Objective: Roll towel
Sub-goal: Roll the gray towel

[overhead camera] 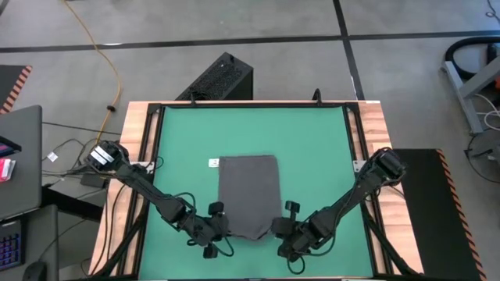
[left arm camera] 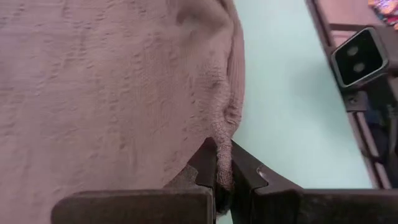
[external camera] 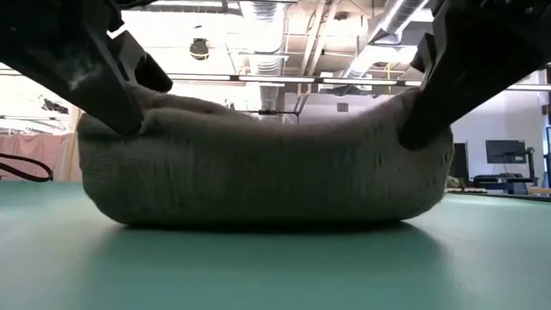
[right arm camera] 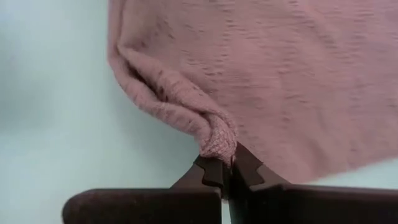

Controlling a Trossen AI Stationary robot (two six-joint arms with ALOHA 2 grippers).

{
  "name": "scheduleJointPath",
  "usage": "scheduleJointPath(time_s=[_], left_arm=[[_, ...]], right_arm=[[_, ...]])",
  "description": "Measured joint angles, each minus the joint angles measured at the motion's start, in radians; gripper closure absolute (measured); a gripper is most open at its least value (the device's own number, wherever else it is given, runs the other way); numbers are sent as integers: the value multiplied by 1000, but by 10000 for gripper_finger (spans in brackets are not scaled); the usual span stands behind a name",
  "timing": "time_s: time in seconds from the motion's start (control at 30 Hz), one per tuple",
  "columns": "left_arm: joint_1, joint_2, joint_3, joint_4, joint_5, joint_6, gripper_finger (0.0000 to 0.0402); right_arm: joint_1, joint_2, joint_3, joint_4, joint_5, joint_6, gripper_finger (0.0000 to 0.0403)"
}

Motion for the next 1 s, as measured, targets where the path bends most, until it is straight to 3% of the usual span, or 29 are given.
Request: scheduleJointPath(time_s=[0.37,0.67,1.0], left_arm=[[17,-4,0,-133,-77,-50,401],[55,-22,0,-119,-136,-6,401],[109,-28,0,-211,-143,-8,401]], right_arm=[[-68,6,0,-46,-8,-6,387],[-103,2,0,-78,-15,-33,387],[-146,2,0,-168,7,-33,387]])
